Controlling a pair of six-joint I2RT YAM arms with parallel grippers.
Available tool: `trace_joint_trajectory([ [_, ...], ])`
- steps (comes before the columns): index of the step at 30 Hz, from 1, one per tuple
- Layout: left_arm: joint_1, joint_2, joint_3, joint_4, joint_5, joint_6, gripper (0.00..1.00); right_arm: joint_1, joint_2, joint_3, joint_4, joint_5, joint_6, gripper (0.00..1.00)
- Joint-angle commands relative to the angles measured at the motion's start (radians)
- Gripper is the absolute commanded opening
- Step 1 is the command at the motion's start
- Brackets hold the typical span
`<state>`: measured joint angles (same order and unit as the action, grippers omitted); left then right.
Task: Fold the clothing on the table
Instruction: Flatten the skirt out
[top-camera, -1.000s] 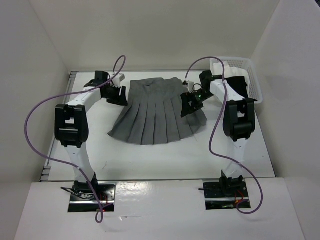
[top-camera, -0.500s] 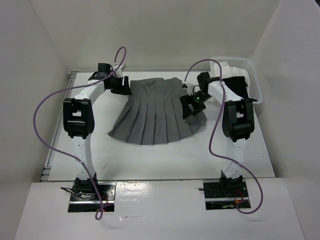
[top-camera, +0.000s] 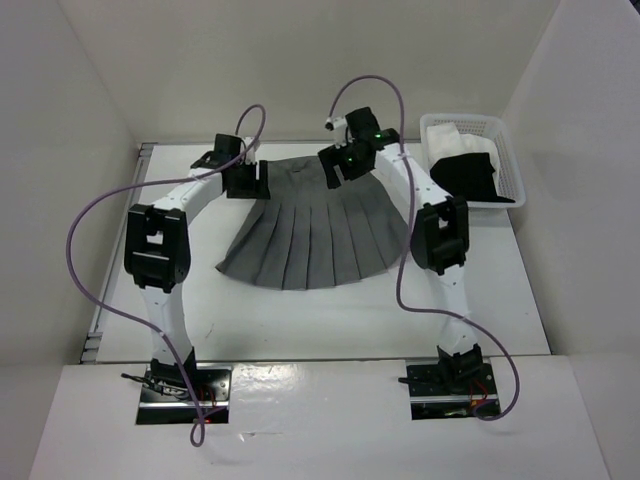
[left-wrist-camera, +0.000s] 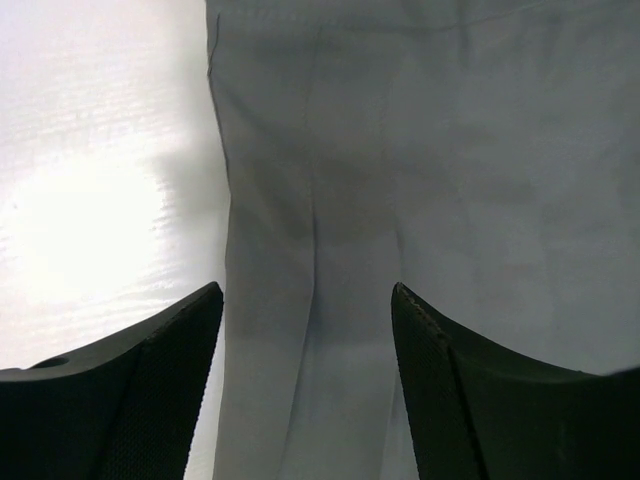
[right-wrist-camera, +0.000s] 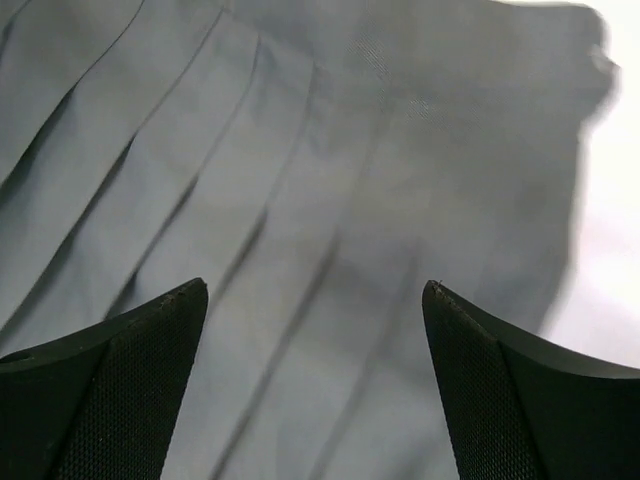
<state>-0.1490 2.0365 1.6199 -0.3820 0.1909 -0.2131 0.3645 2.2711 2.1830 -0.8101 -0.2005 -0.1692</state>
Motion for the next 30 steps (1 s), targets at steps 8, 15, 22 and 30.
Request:
trace_joint_trajectory([
  [8,-0.040,0.017,-0.103,-0.077,-0.194,0.018,0.76,0.047,0.162,0.043,0.037,0.099,0.036,0.92],
  [15,-0.040,-0.019,-0.187,-0.143,-0.194,0.009,0.76,0.066,-0.026,-0.269,0.120,0.099,0.045,0.92],
  [22,-0.040,-0.048,-0.255,-0.189,-0.226,0.018,0.76,0.108,-0.199,-0.517,0.175,0.118,0.025,0.93],
  [30,-0.040,-0.091,-0.353,-0.210,-0.254,0.038,0.70,0.126,-0.286,-0.643,0.175,0.118,0.016,0.94],
])
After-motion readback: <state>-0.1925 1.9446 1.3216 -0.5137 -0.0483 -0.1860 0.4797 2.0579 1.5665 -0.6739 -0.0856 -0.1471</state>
